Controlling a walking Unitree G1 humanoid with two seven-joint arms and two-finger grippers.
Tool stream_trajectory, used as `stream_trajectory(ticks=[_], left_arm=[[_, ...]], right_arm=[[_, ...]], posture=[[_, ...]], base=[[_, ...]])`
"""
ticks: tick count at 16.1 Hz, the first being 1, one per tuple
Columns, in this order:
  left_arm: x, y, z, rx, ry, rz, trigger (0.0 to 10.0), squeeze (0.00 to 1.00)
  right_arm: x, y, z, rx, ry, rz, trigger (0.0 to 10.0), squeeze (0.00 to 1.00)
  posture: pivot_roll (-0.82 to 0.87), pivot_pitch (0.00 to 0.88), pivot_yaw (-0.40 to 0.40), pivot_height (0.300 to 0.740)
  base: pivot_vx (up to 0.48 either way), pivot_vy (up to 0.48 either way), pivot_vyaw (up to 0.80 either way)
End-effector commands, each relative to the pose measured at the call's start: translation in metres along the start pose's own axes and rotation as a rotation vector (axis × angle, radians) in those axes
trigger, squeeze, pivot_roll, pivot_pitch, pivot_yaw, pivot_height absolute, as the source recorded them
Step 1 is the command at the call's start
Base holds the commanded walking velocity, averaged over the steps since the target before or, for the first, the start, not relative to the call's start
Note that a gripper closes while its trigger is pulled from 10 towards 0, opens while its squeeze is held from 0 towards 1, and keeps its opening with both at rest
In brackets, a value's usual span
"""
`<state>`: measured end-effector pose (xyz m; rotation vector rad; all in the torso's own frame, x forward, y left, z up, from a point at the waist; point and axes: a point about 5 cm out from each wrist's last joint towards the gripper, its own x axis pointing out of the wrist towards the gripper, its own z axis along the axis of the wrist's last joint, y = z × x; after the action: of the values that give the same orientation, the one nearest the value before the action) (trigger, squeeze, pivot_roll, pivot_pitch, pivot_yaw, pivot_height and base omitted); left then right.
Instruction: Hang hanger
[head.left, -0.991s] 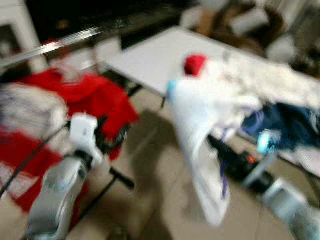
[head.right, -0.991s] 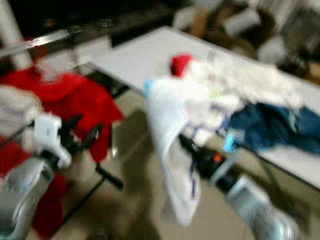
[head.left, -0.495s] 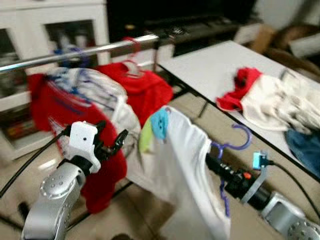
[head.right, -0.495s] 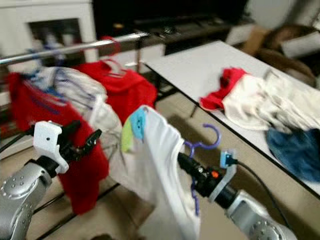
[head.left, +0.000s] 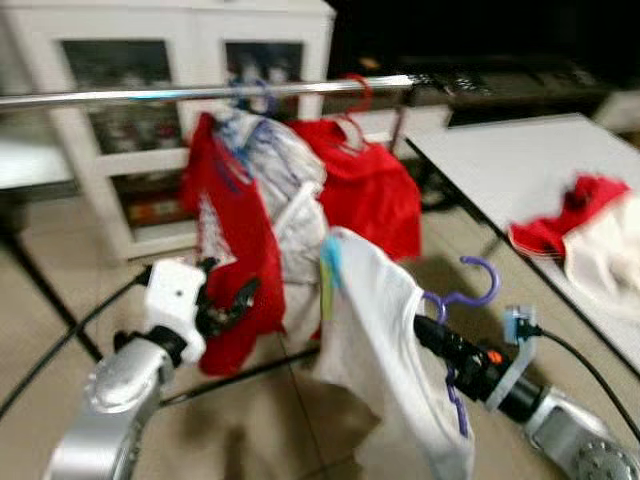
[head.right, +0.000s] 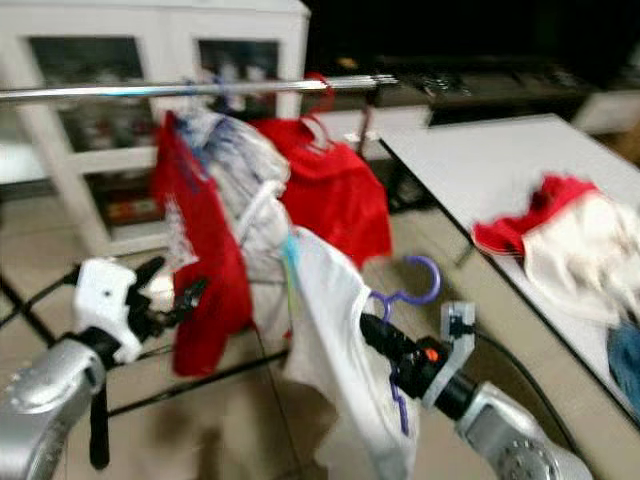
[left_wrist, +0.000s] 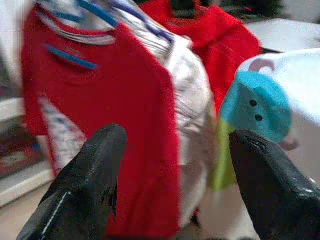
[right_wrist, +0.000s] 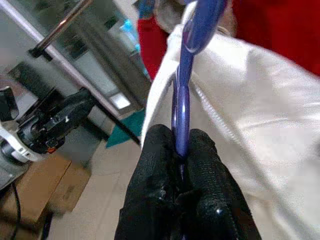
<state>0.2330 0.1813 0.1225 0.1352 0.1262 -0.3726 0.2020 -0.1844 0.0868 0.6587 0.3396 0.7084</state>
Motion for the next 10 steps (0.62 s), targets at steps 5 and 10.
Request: stream_trajectory(ticks=[5, 10], left_arm=[[0.003, -0.009, 0.002, 0.004, -0.011, -0.037, 10.0, 0.00], [0.000, -0.011, -0.005, -0.059, 0.035, -0.087, 10.0, 0.00]], right_arm=[[-0.007, -0.009, 0.001, -0.042, 0.014, 0.005, 10.0, 0.00], [-0.019, -0.042, -0.010, -0.103, 0.071, -0.016, 10.0, 0.00]], posture=[[-0.09, 0.000, -0.096, 0.740], [-0.09, 0.000, -0.092, 0.740]], base=[[0.000, -0.379, 0.80], [0.000, 0.211, 0.64]])
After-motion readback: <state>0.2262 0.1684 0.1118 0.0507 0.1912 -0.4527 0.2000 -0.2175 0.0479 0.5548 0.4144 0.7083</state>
